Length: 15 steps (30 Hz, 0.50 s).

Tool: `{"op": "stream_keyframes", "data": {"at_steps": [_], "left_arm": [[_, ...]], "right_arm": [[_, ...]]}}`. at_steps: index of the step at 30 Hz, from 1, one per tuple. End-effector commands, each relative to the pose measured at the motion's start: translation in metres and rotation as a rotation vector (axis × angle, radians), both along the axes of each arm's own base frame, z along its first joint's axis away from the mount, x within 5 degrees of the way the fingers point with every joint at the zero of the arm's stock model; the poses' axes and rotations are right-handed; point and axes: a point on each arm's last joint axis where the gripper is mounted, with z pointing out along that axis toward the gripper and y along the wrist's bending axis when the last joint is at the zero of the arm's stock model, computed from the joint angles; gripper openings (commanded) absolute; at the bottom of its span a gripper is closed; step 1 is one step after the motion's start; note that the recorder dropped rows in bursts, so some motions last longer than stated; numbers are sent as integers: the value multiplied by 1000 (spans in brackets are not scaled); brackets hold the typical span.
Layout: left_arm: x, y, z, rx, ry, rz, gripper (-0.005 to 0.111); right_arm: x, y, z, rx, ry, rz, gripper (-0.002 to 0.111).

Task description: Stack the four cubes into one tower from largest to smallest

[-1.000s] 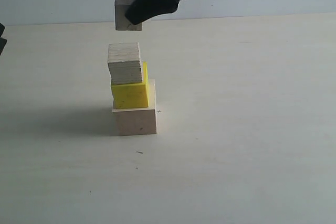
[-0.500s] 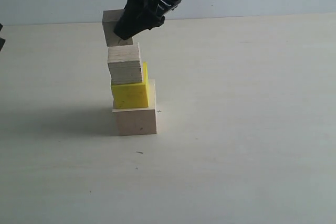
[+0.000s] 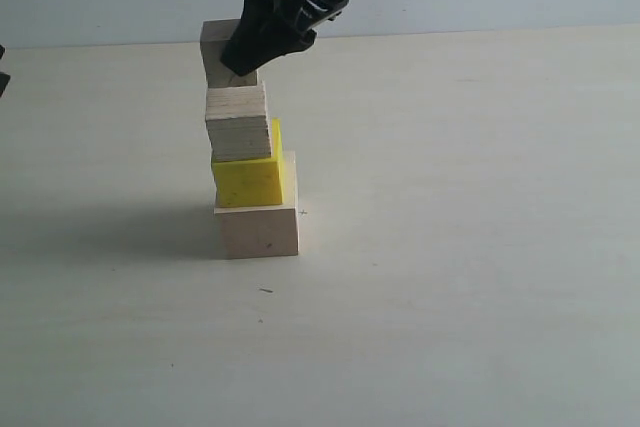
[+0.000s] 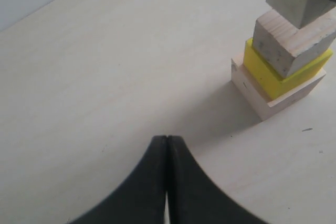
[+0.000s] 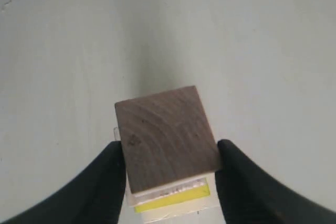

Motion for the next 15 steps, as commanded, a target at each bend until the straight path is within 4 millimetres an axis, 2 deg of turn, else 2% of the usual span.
{"op": "stream_keyframes", "data": {"at_steps": [1,15], "left_arm": [[1,0,-1,-2,-4,4,0],[1,0,-1,-2,-4,4,0]], "right_arm": [[-1,-1,4,8,-11,-16,0],[-2,-1,3,5,0,-21,0]]}}
